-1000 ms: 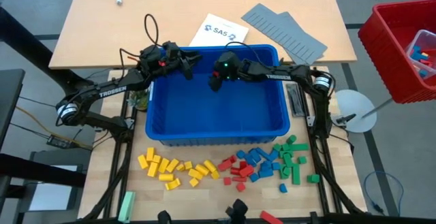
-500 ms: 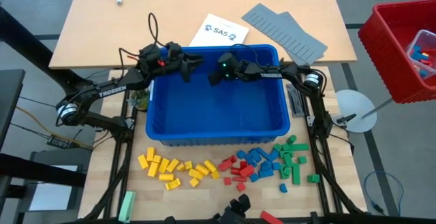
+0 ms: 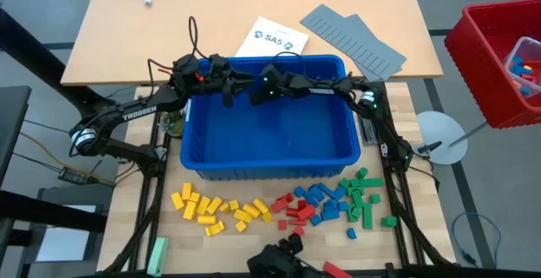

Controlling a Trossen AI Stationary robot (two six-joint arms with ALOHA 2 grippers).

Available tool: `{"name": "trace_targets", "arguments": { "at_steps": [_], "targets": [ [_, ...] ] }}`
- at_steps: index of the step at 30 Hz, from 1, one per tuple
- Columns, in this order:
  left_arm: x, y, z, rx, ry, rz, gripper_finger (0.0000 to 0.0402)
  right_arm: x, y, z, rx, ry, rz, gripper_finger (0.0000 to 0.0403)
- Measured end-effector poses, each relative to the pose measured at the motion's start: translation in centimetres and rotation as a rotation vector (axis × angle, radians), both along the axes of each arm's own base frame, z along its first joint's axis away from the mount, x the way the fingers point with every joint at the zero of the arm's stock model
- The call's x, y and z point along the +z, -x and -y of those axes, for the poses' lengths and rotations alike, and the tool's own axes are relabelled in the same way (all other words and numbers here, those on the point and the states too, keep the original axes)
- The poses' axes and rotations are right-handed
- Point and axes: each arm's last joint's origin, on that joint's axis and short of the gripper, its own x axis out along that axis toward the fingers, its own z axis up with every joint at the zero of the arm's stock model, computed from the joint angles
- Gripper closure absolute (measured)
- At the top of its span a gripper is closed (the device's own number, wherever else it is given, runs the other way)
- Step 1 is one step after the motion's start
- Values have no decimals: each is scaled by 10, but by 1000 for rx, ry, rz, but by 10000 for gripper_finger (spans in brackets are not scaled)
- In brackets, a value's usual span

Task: Sort blocks
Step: Remove the red block from the blue bin

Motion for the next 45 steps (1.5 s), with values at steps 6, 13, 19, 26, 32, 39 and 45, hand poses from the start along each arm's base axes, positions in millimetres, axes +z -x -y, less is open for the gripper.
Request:
{"name": "trace_targets", "arguments": {
  "at_steps": [6, 13, 19, 26, 32, 39, 45],
  "targets": [
    [0, 0, 0, 0, -1, 0, 238, 4, -3, 1, 21, -12, -71, 175],
    [-3, 0, 0, 0, 18, -21, 238, 7, 1, -2, 104, -78, -93, 175],
    [-4, 0, 0, 1, 28, -31, 238, 27, 16, -12, 130, -60, -239, 175],
    [-4, 0, 0, 2, 30, -33, 238, 50, 16, -14, 83, 40, -203, 175],
    [-4, 0, 0, 3, 31, -33, 238, 47, 9, -12, -5, 14, -73, 175],
    [-4, 0, 0, 2, 34, -35, 238, 25, 16, -11, -84, 13, -76, 175],
    [-4, 0, 0, 0, 35, -36, 238, 12, 20, -7, -70, 16, -3, 175]
  ]
}}
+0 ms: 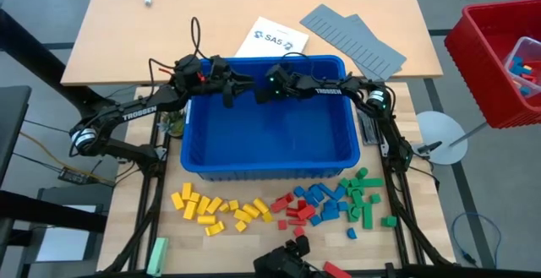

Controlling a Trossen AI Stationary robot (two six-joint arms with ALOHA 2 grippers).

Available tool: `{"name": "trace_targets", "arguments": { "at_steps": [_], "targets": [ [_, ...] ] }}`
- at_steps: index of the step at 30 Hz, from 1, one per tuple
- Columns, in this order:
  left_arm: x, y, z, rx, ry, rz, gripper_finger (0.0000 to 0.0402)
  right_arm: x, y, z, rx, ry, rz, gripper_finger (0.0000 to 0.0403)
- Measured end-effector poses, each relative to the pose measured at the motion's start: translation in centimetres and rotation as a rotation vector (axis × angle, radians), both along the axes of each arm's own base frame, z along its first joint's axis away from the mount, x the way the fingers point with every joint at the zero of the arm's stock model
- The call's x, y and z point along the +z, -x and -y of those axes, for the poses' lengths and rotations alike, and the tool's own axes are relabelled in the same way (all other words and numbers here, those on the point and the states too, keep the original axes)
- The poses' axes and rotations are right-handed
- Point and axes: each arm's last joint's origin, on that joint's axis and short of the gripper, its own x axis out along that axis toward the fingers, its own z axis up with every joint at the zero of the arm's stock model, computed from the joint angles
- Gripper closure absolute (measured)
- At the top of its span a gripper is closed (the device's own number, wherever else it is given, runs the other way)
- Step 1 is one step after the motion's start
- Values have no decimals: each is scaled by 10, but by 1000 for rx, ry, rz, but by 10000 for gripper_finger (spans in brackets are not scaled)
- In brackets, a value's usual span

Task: Sort blocks
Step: Remove the red block from the blue bin

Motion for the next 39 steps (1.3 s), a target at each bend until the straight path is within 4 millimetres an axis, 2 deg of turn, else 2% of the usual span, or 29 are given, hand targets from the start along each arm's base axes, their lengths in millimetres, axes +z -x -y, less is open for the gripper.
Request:
{"name": "trace_targets", "arguments": {
  "at_steps": [11, 21, 26, 28, 33, 36, 39],
  "targets": [
    [-1, 0, 0, 0, 7, -9, 238, -4, 6, 4, 42, -67, -7, 175],
    [-6, 0, 0, 0, 38, -49, 238, -7, 14, 10, 11, -146, -9, 175],
    [-4, 0, 0, 12, 31, -43, 238, 0, 15, 8, 97, -164, 10, 175],
    [2, 0, -1, 28, 30, -54, 238, 17, 15, 3, 127, -129, 30, 175],
    [22, -7, 2, 102, -18, -233, 238, 91, 22, -26, 240, 66, 49, 175],
    [32, -9, 3, 223, -40, -384, 238, 141, 44, -47, 232, 209, 2, 175],
    [42, -4, 2, 336, -56, -443, 238, 193, 80, -63, 174, 348, -31, 175]
  ]
}}
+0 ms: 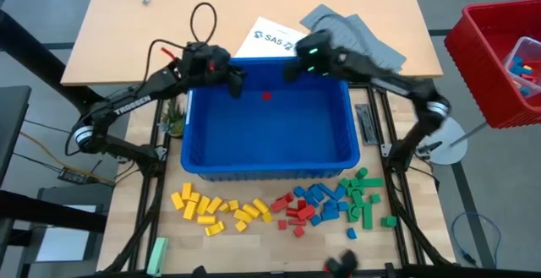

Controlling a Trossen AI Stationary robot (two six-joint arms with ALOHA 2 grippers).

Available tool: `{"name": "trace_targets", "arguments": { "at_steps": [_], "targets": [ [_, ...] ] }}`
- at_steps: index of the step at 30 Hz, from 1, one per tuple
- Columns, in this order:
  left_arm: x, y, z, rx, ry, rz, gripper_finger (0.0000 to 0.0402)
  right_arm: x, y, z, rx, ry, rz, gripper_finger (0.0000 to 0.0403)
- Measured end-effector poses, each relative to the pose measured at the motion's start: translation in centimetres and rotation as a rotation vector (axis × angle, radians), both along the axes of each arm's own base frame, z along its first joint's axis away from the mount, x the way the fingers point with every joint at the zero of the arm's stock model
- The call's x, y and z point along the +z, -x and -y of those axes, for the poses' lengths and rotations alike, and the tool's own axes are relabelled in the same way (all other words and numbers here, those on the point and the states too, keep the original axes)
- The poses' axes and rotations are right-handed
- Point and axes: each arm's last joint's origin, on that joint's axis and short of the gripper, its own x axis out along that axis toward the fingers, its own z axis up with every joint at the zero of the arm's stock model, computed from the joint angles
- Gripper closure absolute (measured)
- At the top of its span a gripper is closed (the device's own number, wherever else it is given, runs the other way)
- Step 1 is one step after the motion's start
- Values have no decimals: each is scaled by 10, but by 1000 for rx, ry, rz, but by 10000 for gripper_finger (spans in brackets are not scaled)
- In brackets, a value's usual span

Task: Sort blocks
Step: Remove the red block from the blue bin

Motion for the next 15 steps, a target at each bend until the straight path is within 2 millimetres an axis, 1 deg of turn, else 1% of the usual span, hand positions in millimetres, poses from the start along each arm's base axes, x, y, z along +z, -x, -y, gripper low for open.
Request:
{"name": "trace_targets", "arguments": {
  "at_steps": [1, 3, 5, 8, 11, 15],
  "targets": [
    [0, 0, -1, 22, 7, 5, 238, 15, 13, -5, -17, 42, 3, 175],
    [-6, -6, -4, 38, 37, -5, 238, 43, 36, -16, -37, 115, 29, 175],
    [-20, -18, -7, 36, 81, -36, 238, 68, 58, -28, -28, 175, 79, 175],
    [-46, -38, -13, 45, 164, -86, 238, 98, 88, -47, -6, 259, 137, 175],
    [-72, -56, -21, 80, 243, -103, 238, 117, 114, -61, 3, 323, 163, 175],
    [-105, -77, -29, 129, 342, -108, 238, 129, 141, -76, 1, 362, 161, 175]
  ]
}}
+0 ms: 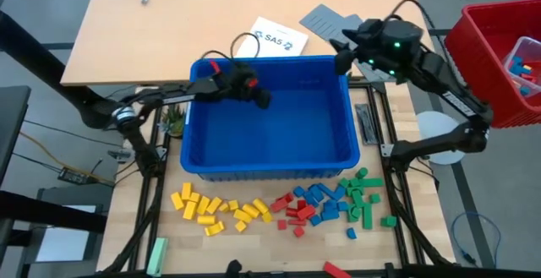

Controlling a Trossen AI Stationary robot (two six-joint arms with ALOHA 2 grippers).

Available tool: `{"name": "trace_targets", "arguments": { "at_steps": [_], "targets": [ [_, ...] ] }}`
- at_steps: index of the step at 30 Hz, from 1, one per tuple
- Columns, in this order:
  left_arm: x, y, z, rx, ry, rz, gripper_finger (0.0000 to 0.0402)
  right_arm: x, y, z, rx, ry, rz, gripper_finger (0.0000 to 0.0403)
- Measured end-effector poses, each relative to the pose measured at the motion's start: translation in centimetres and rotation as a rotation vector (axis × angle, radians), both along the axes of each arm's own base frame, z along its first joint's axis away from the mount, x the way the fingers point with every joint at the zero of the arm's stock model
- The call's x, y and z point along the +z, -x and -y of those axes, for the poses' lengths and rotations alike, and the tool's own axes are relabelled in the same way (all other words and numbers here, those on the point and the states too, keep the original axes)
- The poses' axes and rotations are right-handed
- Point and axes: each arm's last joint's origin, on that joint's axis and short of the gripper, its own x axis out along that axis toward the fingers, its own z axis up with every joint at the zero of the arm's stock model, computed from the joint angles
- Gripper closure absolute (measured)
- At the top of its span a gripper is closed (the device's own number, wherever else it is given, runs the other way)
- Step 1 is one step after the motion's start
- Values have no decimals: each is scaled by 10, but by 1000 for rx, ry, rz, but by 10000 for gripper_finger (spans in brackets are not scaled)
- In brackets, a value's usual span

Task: Sort blocks
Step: Remove the red block from the blue bin

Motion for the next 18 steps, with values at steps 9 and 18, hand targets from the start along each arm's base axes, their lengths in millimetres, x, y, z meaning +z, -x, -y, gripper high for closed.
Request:
{"name": "trace_targets", "arguments": {
  "at_steps": [9, 18],
  "targets": [
    [-54, -41, -16, 93, 48, -144, 238, -7, 15, -4, -99, 21, -135, 175],
    [-75, -70, -47, 150, 70, -304, 238, -47, 6, 8, -135, -35, -251, 175]
  ]
}}
